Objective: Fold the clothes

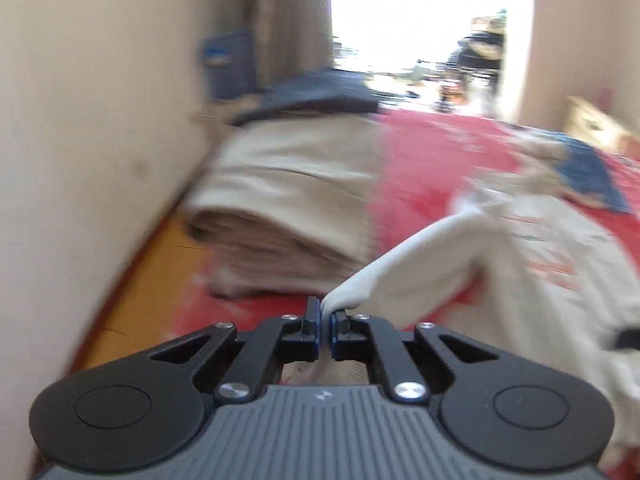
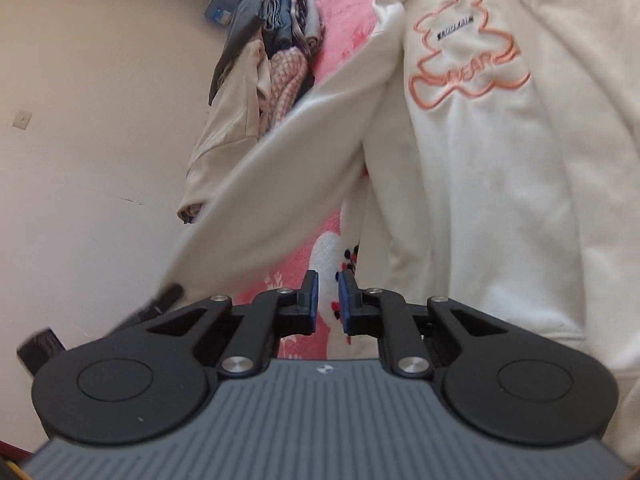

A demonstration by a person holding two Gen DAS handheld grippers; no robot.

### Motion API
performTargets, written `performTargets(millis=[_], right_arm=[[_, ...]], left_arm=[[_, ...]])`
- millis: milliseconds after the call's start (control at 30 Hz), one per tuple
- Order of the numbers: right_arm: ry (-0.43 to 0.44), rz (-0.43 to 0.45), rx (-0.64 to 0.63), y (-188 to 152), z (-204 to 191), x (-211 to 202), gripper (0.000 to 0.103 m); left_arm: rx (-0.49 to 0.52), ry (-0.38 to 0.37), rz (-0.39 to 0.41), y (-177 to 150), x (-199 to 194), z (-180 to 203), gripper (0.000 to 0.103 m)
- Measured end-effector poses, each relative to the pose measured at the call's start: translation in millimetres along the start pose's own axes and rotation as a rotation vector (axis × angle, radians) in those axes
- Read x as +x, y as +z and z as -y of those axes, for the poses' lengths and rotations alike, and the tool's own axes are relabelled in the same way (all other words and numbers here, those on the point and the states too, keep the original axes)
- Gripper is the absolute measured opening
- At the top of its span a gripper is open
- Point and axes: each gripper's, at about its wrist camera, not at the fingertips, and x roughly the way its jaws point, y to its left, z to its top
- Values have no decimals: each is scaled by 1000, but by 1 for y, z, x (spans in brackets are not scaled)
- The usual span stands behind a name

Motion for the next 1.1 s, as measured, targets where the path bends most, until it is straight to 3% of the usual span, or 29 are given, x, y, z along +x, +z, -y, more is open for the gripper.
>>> performTargets(millis=[133, 167, 267, 300, 367, 567, 633, 733, 867, 967, 1100], right_arm=[[-95, 17, -23, 0, 11, -14, 11], [-113, 20, -13, 0, 17, -17, 11], [-172, 34, 36, -1, 37, -32, 12], [-196, 42, 46, -2, 43, -37, 12], [-237, 62, 52, -2, 52, -50, 12], [-374, 118, 24, 3, 72, -94, 21], [-426, 95, -10, 0, 75, -101, 27], [-485, 27, -64, -11, 77, -102, 34], [-488, -36, -125, -33, 76, -95, 48], [-517, -81, -184, -45, 69, -78, 49], [-599, -37, -228, -54, 69, -78, 47]], left_arm=[[60, 140, -135, -16, 50, -8, 14], [78, 160, -177, -24, 63, -8, 21], [99, 160, -283, -51, 89, -7, 30], [91, 154, -307, -58, 91, -7, 39], [75, 152, -313, -67, 86, -8, 46], [58, 148, -243, -71, 52, -16, 53], [57, 104, -214, -69, 35, -3, 53], [112, -26, -200, -66, 19, 33, 53], [222, -182, -205, -65, 9, 103, 54], [290, -257, -205, -67, 10, 159, 54], [351, -300, -204, -71, 17, 220, 54]])
